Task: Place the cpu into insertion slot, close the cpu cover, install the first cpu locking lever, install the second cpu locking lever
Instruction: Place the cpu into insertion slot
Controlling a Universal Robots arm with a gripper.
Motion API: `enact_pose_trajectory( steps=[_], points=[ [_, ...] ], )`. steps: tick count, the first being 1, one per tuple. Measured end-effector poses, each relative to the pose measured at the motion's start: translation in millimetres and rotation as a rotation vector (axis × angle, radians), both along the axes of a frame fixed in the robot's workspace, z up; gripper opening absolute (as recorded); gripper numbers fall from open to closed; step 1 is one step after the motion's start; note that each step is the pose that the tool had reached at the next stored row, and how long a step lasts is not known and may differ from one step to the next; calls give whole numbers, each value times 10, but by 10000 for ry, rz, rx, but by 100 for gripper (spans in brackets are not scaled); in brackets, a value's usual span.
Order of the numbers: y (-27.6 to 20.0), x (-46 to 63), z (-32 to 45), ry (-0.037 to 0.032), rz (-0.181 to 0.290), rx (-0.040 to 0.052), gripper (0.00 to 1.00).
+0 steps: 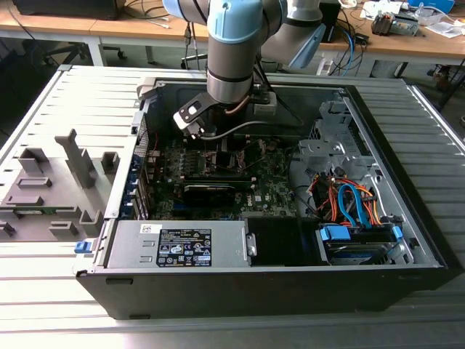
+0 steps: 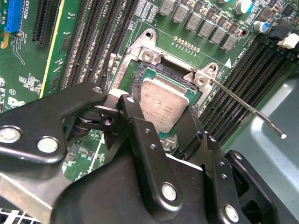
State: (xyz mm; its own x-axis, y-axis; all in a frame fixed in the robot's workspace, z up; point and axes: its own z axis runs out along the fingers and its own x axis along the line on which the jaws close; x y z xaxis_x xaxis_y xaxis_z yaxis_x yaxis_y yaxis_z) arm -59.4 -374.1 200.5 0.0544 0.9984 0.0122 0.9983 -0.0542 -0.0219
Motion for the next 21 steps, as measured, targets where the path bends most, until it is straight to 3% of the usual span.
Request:
enact_pose_trajectory(
  steps=[1, 2, 6, 8, 12, 21],
  points=[
    [2, 1, -4, -5, 0, 10, 53],
    [1, 1, -3, -3, 0, 4, 61],
    [0, 0, -1, 1, 0, -2, 61],
    [1, 3, 95, 19, -1, 6, 61],
    [34, 21, 77, 39, -1, 4, 61],
    [35, 40, 19, 83, 3, -13, 61]
  ],
)
